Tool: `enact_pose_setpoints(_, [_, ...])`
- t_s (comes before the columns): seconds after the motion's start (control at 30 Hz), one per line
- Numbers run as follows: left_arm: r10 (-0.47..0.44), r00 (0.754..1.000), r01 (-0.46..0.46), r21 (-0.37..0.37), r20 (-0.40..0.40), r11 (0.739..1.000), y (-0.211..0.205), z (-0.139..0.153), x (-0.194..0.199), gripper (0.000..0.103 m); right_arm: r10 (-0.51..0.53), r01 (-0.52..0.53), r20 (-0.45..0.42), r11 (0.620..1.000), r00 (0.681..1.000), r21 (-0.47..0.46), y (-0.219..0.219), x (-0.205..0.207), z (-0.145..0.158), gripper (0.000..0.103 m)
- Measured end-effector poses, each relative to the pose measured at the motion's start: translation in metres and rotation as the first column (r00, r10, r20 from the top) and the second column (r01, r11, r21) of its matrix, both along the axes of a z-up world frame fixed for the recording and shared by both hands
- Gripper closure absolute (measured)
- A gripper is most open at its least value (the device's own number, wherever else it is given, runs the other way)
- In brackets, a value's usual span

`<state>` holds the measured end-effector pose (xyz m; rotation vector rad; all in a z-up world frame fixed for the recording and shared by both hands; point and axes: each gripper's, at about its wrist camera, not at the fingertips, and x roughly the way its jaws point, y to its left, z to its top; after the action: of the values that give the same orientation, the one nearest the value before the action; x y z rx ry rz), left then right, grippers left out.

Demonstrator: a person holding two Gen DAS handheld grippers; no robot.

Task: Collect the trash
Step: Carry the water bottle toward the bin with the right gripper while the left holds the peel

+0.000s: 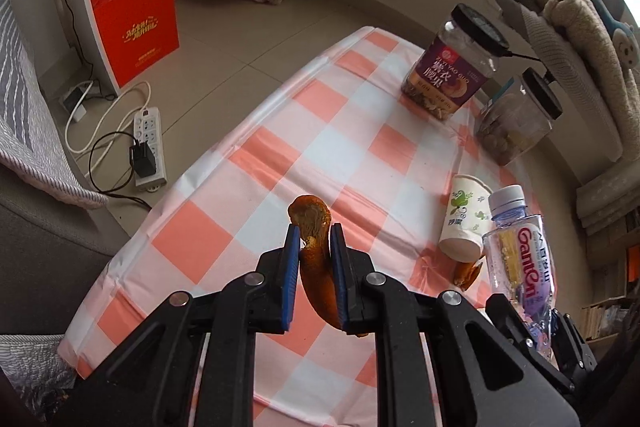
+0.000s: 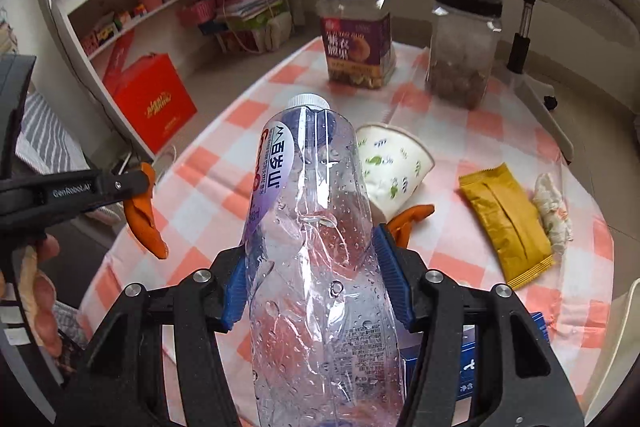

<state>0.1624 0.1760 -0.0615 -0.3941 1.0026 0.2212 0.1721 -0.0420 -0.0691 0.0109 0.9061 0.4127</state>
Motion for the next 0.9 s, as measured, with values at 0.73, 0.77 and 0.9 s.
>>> enact_pose_setpoints(0.73, [-0.214, 0.959, 0.179, 0.186, 0.187, 0.966, -0.116, 0.048, -0.011, 0.087, -0.260, 0.261, 0.177, 0.965, 0.949, 0.018, -0.097, -0.016, 0.038, 0.049])
enact_pose_setpoints(0.77, [-0.223, 0.956, 0.187, 0.187, 0.189, 0.964, -0.122, 0.048, -0.010, 0.087, -0.265, 0.266, 0.181, 0.964, 0.947, 0.016, -0.101, -0.018, 0.039, 0.049])
enact_pose_setpoints(0.9, [-0.258, 0.947, 0.221, 0.195, 0.192, 0.956, -0.142, 0.047, -0.010, 0.087, -0.293, 0.298, 0.201, 0.955, 0.935, 0.008, -0.119, -0.024, 0.045, 0.049])
